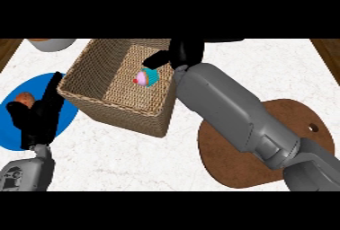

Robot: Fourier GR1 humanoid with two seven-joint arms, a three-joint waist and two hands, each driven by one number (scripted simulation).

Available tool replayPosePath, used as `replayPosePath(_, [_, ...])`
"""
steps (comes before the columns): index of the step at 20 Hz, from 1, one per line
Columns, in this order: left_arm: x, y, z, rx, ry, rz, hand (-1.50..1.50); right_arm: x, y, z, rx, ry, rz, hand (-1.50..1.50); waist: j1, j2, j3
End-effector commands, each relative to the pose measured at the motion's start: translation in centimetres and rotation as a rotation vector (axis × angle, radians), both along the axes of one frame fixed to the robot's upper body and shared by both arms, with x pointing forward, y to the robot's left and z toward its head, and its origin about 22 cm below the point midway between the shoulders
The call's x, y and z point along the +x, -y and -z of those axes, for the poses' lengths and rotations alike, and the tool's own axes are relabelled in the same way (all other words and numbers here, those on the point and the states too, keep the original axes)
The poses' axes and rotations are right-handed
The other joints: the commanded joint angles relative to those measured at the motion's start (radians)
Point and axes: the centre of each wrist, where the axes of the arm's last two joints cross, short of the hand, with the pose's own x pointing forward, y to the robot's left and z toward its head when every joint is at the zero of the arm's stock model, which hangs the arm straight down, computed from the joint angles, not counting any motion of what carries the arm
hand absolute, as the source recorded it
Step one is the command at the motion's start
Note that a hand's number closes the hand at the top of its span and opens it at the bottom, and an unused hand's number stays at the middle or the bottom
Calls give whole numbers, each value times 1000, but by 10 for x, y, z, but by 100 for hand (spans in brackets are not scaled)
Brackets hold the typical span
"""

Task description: Pick the cupcake from the cutting board and place it in the basket

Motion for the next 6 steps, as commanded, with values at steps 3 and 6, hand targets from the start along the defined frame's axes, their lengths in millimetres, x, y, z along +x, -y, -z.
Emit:
replayPosePath(3, [-8,-26,12,10,-12,-33,0,-26,57,22,95,27,-19,-150,-32,-5,0])
replayPosePath(6, [2,-18,-7,0,-17,3,0,-38,85,18,108,55,-38,-150,-11,2,-1])
